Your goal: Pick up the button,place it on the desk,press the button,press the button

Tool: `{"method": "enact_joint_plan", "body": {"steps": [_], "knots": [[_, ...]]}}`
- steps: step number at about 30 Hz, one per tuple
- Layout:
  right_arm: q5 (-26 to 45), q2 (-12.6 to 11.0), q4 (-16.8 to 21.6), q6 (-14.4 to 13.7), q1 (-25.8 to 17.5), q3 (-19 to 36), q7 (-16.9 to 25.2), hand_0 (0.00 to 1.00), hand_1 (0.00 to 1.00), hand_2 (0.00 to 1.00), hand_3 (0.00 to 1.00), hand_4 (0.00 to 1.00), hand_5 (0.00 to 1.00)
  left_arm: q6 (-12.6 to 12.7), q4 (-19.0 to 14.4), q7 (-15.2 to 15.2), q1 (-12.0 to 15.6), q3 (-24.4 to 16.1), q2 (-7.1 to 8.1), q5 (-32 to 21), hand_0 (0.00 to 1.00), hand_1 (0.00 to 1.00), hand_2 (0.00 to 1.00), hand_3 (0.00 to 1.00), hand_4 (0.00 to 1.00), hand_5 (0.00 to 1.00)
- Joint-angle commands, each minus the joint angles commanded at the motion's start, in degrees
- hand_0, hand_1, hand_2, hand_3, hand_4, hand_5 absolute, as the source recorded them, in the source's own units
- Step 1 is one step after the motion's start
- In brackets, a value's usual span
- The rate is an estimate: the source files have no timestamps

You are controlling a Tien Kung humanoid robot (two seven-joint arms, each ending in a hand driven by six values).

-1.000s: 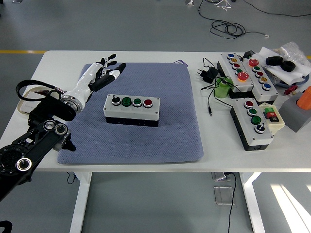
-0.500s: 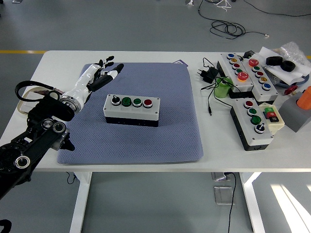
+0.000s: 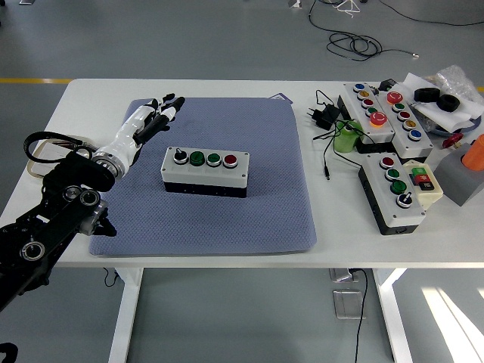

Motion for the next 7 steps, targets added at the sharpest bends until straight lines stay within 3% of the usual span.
{"method": "enact_joint_plan", "body": {"steps": [7], "knots": [[0.1, 0.0, 0.0, 0.0, 0.0, 0.0, 0.0, 0.787, 0.797, 0.817, 0.751, 0.412, 0.479, -0.4, 0.3, 0.4, 0.0, 0.2, 0.07, -0.2, 0.837, 0.903, 0.998, 0.998, 0.692, 0.998]]}}
